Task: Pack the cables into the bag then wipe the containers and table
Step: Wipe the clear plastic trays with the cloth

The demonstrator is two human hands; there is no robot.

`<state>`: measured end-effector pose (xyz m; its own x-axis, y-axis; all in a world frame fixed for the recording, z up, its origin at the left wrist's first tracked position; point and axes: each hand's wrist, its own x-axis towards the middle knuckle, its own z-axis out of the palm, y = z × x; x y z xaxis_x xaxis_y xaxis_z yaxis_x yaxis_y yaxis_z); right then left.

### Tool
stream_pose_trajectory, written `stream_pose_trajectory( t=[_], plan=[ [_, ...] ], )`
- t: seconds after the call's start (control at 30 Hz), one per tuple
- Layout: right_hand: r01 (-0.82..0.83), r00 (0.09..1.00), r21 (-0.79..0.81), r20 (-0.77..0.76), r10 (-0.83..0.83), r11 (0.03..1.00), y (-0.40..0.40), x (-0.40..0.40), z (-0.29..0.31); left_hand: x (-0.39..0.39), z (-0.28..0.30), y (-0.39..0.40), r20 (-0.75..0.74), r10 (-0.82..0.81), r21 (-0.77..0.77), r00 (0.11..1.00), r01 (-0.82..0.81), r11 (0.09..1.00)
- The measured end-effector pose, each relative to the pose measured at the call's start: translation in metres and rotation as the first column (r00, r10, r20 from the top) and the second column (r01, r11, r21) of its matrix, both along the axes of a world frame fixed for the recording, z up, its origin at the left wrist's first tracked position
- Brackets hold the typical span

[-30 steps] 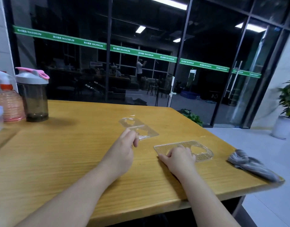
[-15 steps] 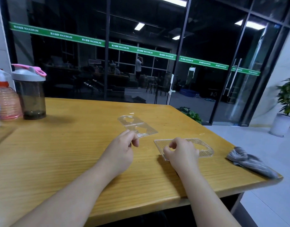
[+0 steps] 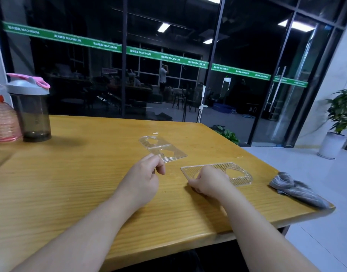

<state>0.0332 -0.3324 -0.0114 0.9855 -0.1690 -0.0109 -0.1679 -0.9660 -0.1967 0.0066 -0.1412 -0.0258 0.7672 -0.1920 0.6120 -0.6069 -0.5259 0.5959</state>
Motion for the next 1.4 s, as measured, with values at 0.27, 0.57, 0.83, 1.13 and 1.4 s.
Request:
stream_pose_trajectory(
  t=[0.27, 0.57, 0.83, 1.13, 1.4],
  plan=[
    [-0.183, 0.983, -0.008, -0.016, 0.183, 0.983, -0.006, -0.011, 0.023, -0.002, 0.003, 0.001, -0.011, -0.011, -0.039, 1.0, 0.01, 0.999],
    [-0.403, 0.912, 0.184, 0.16, 0.377, 0.897, -0.017, -0.027, 0.031, -0.001, 0.006, -0.001, -0.158, -0.002, -0.209, 0.987, -0.031, 0.978],
    [-0.659, 0.714, -0.077, 0.249, 0.655, 0.748, 0.003, -0.053, 0.03, -0.002, 0.017, -0.005, -0.466, -0.341, -0.606, 0.816, -0.013, 0.796],
    [-0.553, 0.66, -0.125, 0.536, 0.525, 0.823, -0.032, -0.05, 0.014, 0.0, 0.015, 0.0, -0.394, -0.26, -0.619, 0.882, -0.046, 0.784],
    [0.303, 0.74, 0.023, 0.624, -0.25, 0.953, -0.163, -0.048, -0.016, -0.002, 0.014, -0.002, -0.374, -0.32, -0.609, 0.87, 0.029, 0.792]
  ],
)
